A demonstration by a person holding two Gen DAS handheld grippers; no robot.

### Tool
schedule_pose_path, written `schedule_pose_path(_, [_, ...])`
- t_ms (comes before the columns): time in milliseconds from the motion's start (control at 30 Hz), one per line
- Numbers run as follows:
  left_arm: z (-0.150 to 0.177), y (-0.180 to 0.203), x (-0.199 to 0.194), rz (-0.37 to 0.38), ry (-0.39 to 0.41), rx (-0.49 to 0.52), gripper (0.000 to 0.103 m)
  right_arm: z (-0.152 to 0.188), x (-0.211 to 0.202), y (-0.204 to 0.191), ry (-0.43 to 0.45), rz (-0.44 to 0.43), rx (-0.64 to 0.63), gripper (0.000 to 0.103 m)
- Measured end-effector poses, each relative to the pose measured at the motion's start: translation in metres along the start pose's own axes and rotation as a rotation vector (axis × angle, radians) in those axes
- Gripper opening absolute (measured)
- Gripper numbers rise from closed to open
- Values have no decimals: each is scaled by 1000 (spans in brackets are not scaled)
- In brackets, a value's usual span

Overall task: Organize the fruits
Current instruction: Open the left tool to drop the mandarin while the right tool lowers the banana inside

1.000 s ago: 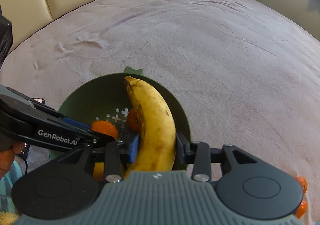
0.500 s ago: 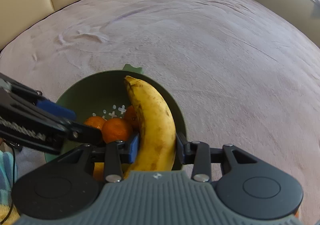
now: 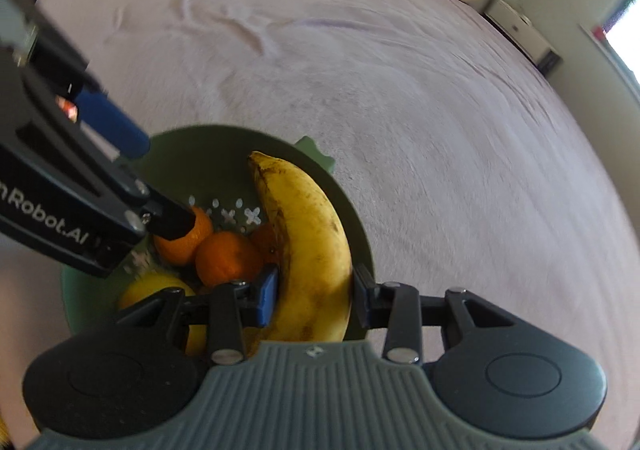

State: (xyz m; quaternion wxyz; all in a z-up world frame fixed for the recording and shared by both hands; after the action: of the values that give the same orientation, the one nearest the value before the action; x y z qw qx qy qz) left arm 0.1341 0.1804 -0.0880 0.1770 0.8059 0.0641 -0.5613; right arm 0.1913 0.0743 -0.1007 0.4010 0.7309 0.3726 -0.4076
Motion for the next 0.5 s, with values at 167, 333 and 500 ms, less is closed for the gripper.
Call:
schedule_pose_path(167, [3,-2,7,-7,-25,-9,72,0,9,-3,-34,-1,-39,37])
schedule_pose_path(333, [4,0,8,-12,-25,1,72,4,15,1,-50,4,-12,37])
schedule_pose_path(500, [5,1,10,-20,-33,8,72,4,14,5,-53,17,7,37])
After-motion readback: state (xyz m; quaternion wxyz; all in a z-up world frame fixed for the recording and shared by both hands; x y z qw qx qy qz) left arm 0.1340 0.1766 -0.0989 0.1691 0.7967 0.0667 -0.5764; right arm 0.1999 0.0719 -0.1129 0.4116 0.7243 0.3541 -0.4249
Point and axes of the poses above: each gripper's, at about its wrist camera, not at the fingertips, and x roughly the way its jaws point, y to its right, z to its underside, the point moved 7 cm from there along x, roughly the way its jaws point, and after that the axes turned 7 degrees about -y, right-handed, at the moved point
